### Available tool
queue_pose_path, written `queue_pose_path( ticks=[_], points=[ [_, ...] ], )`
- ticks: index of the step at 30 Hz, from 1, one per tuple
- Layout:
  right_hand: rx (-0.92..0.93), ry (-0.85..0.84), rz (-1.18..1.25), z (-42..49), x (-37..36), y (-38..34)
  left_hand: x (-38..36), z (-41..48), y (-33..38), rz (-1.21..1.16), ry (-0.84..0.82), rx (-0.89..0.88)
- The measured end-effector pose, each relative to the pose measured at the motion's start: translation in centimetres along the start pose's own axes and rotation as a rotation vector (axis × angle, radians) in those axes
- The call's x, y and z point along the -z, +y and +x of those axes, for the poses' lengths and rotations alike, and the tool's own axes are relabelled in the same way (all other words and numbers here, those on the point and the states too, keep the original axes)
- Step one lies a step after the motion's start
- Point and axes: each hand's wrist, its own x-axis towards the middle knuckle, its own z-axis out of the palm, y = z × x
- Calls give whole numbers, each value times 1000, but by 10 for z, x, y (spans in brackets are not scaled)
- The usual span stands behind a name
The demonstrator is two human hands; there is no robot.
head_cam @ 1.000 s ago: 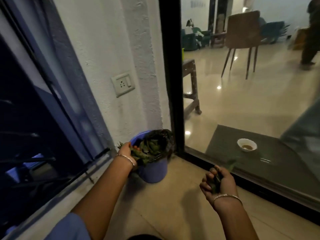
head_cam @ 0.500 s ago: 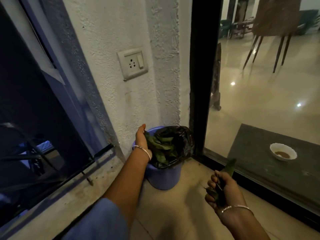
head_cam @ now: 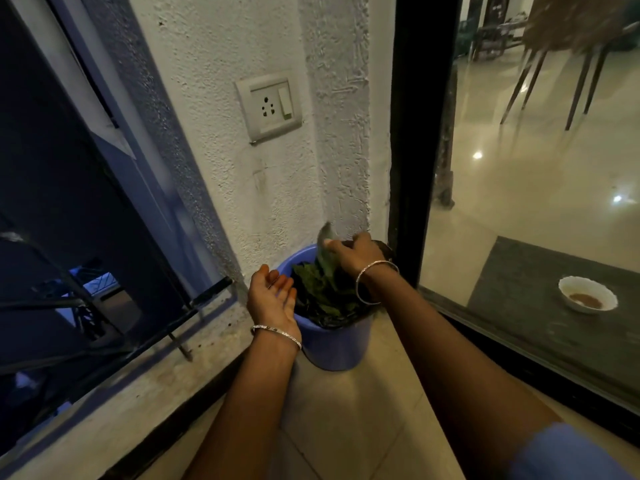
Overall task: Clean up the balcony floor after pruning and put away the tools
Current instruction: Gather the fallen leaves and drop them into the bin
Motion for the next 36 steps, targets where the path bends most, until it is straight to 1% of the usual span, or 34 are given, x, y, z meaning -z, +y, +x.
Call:
queue_pose_path(
  ticks=[1, 3, 5, 8, 11, 17, 20, 23, 25, 27, 28, 32, 36],
  points=[
    [41, 54, -13, -3, 4, 1, -1, -1, -1, -7, 9, -11],
    [136, 223, 17, -13, 17, 11, -2, -4, -3, -26, 31, -32],
    [182, 351, 75, -29, 34, 31, -5, -8, -11, -47, 56, -39],
    [128, 433, 210, -66, 69, 64, -22, -29, -30, -48, 43, -10],
    [43, 477, 363, -105, 110, 93, -46, -64, -55, -15, -32, 62],
    [-26, 689, 507, -204, 211, 125, -93, -180, -110, 156, -303, 269],
    [-49, 795, 550, -280, 256, 136, -103, -250, -131, 262, -447, 327],
    [-104, 972, 597, -367, 292, 155, -107, -318, -147, 390, -602, 426],
    [-138, 1096, 620, -423, 310, 168, -111, -358, -152, 489, -696, 571],
    [-178, 1214, 639, -483, 327, 180, -114, -403, -154, 582, -771, 765],
    [-192, 1266, 645, -512, 333, 185, -116, -425, -155, 636, -809, 820],
    [-236, 1475, 679, -610, 350, 194, -120, -513, -151, 832, -1066, 828],
    [-230, 1683, 726, -700, 350, 192, -113, -606, -135, 873, -1256, 879]
  ],
)
